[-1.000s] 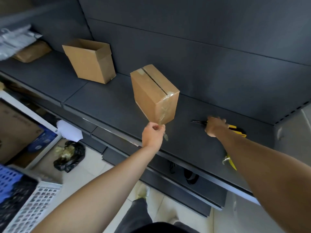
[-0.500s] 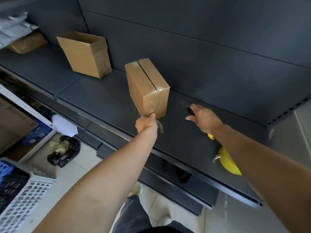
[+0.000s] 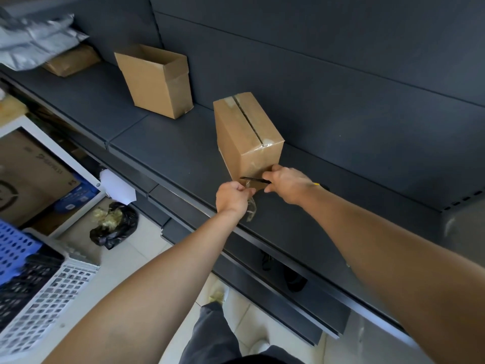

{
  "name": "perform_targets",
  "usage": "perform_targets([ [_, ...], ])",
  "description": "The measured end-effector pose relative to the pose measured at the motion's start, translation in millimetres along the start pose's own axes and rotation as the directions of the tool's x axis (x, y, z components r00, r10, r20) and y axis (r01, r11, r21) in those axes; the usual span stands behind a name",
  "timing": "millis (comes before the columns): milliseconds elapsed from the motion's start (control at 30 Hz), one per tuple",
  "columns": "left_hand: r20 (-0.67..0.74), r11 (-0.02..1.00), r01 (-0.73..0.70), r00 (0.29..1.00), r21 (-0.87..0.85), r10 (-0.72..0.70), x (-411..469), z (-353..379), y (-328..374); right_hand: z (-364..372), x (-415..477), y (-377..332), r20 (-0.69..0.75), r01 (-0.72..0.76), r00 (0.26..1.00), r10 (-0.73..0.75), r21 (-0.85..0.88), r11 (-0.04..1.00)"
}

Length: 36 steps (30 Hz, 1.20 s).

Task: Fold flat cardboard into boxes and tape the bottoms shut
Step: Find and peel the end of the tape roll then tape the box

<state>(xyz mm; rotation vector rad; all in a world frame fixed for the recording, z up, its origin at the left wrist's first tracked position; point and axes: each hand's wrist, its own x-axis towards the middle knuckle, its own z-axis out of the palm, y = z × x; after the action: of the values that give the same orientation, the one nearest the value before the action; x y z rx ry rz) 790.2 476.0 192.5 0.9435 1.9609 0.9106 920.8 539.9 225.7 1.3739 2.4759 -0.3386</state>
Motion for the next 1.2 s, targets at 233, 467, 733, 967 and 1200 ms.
perform_targets([
  [233,0.002,0.995,-0.089,0.996,0.046,0.089,12.7,-11.5,3.8,7.0,18.5,-5.5,0.018,-0.091,0.996,0.092,-0.052,0.995],
  [467,-0.004,0.990,-0.125,0.992,0.062,0.125,20.0,-21.5,8.7,0.7,34.3,-15.9,0.037,-0.124,0.991,0.126,-0.049,0.991],
  [733,0.047,0.987,-0.147,0.988,0.061,0.145,32.9,-48.5,1.5,20.6,22.0,13.2,0.178,-0.216,0.949,0.259,-0.226,0.950],
  [967,0.400,0.949,0.107,0.916,-0.297,0.022,13.3,-27.3,15.0,29.6,15.2,34.0,0.079,-0.400,0.893,0.443,-0.313,0.862],
  [1200,0.337,0.926,0.094,0.941,-0.365,0.037,5.2,-0.4,30.8,22.3,-4.5,43.1,-0.114,-0.443,0.887,0.447,0.060,0.895],
])
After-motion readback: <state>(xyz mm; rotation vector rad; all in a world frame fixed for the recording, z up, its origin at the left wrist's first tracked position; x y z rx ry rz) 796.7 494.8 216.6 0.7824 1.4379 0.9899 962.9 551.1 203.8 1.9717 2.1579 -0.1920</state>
